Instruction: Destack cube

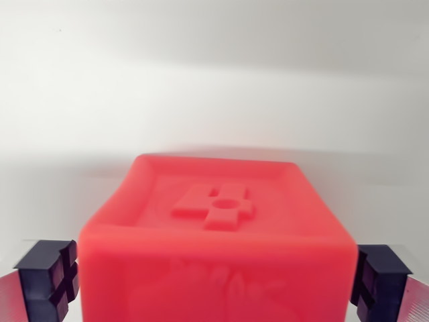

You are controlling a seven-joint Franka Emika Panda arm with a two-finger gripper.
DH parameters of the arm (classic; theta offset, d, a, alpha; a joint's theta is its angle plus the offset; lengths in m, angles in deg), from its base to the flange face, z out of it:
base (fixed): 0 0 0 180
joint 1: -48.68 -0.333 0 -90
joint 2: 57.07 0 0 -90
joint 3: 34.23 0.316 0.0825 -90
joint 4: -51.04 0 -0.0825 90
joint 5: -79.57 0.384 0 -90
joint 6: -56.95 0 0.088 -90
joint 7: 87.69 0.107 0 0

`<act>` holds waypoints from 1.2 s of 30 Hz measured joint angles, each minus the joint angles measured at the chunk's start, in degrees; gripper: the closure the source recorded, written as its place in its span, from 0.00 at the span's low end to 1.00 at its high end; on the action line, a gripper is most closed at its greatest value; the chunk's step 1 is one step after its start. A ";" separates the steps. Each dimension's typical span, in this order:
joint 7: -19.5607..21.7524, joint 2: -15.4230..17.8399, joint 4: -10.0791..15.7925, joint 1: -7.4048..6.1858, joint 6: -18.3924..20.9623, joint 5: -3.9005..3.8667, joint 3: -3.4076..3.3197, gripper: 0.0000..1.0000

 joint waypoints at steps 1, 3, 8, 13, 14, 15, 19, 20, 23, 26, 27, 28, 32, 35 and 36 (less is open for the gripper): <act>0.00 0.00 0.00 0.00 0.00 0.00 0.00 0.00; 0.00 0.02 0.00 0.00 0.02 0.00 0.00 0.00; 0.00 0.59 0.14 0.00 0.35 0.00 0.00 0.00; 0.00 1.94 0.55 0.00 1.17 0.00 0.00 0.00; 0.00 2.30 0.65 0.00 1.45 0.00 0.00 0.00; 0.00 2.47 0.69 0.00 1.58 0.00 0.00 0.00; 0.00 4.02 1.02 -0.03 2.79 -0.01 -0.04 0.00; 0.00 4.44 1.14 -0.03 3.06 -0.01 -0.05 0.00; 0.00 5.65 1.49 -0.06 3.92 -0.02 -0.07 0.00; 0.00 6.96 1.76 -0.08 4.97 -0.03 -0.10 0.00; 0.00 7.49 1.87 -0.09 5.35 -0.03 -0.12 0.00; 0.00 8.06 1.99 -0.10 5.79 -0.03 -0.13 0.00; 0.02 9.99 2.26 -0.13 7.42 -0.06 -0.17 0.00; 0.04 11.52 2.39 -0.14 8.75 -0.09 -0.20 0.00; 0.04 12.04 2.44 -0.14 9.24 -0.10 -0.21 0.00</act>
